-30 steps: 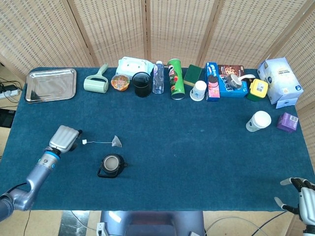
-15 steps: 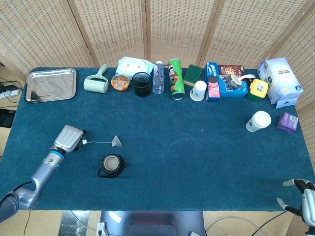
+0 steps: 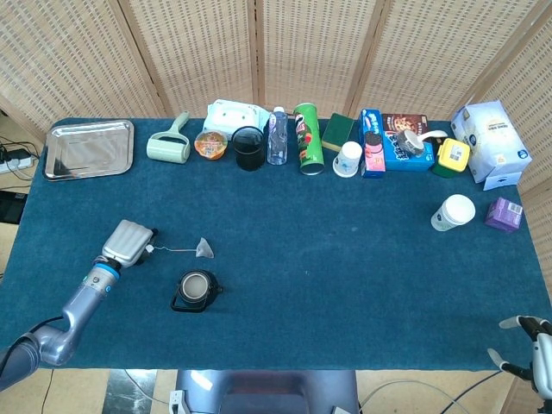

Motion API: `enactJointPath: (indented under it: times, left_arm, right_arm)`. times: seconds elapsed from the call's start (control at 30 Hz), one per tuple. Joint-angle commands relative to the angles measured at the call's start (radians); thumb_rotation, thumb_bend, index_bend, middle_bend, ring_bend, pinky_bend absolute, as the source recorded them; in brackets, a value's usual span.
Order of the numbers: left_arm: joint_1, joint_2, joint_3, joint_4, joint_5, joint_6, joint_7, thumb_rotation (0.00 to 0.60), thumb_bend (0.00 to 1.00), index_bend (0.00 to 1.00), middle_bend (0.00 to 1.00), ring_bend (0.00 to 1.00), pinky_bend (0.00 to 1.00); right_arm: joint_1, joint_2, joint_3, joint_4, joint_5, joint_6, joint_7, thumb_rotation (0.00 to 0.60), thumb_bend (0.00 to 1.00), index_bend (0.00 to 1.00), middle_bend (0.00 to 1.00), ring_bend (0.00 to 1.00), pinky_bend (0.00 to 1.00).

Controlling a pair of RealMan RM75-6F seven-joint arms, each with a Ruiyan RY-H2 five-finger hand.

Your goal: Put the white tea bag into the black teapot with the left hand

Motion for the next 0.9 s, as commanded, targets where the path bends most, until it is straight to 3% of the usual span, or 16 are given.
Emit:
enactJointPath:
  times: [0.03,0.9]
  left_arm:
    - [-0.001,0.000,-0.001,-0.001,-0.004,-0.002,0.000,0.600,0.37,0.49,1.00,0.96,0.91]
    - [-0.013,0.000,-0.001,-0.009,-0.040,-0.029,-0.008,0.600,0.45,0.51,1.00,0.96,0.91]
  right_arm:
    - [0.000,-0.001,0.000,0.002,0.001,-0.001,0.002,0.600,0.22,0.42,0.40,0.29,0.25]
    - [-0.004,-0.003,0.005,0.004,0.007,-0.009,0.002,0.600,0.22,0.42,0.41,0.29,0.26]
